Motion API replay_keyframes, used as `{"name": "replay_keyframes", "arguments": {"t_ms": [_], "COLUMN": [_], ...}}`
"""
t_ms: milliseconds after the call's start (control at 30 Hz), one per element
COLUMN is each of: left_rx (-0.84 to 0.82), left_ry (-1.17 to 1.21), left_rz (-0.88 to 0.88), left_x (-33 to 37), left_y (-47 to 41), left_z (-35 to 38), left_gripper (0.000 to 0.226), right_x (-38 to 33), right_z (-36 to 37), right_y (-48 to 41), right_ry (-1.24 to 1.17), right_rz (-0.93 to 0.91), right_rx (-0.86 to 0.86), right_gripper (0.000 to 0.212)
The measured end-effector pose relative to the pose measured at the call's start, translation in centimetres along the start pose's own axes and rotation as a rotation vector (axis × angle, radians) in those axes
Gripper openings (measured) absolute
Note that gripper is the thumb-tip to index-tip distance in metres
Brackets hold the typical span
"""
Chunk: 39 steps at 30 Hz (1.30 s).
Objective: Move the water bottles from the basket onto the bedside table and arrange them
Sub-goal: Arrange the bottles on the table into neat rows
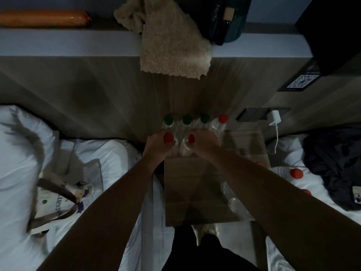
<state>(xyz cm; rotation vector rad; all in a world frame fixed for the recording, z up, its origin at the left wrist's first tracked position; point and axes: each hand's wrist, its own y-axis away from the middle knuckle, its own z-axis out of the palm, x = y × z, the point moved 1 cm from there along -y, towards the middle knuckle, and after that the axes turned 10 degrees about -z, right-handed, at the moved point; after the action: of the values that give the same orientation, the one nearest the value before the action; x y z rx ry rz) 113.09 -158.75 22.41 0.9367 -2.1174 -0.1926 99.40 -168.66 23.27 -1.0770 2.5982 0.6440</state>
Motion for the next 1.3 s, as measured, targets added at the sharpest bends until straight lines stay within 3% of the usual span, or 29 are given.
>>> {"name": "replay_keyframes", "arguments": {"t_ms": [167,467,633,733,1033,1167,1300], "left_rx": [-0.020,-0.043,-0.032,-0.025,0.041,0.090,0.117], "left_ry": [-0.014,0.022,0.012,0.013,0.216,0.288,0.174], "left_rz": [0.016,0.017,0.011,-0.020,-0.175,-0.234,-0.161], "left_x": [0.3,-0.6,-0.7,-1.0,-1.8,-2.9,-3.3], "left_y": [-0.5,-0.8,-1.1,-1.0,0.9,4.2,8.5], "left_z": [0.3,1.4,1.4,1.8,3.1,4.4,6.5], "left_gripper": [0.009,0.015,0.035,0.034,0.052,0.071,0.061], "right_x": [-0.4,0.2,0.0,0.0,1.1,2.0,4.7], "right_z": [0.1,1.8,1.4,1.5,0.2,-1.3,-2.3], "right_y": [-1.0,-1.0,-1.8,-1.7,1.4,4.9,9.7], "right_ry": [-0.004,-0.002,0.006,-0.036,-0.231,-0.291,-0.378], "right_rz": [-0.028,-0.064,-0.054,-0.013,0.031,-0.008,0.118], "right_rx": [0.019,0.035,0.022,0.040,-0.032,-0.115,-0.042], "right_gripper": [0.014,0.010,0.013,0.016,0.042,0.033,0.039]}}
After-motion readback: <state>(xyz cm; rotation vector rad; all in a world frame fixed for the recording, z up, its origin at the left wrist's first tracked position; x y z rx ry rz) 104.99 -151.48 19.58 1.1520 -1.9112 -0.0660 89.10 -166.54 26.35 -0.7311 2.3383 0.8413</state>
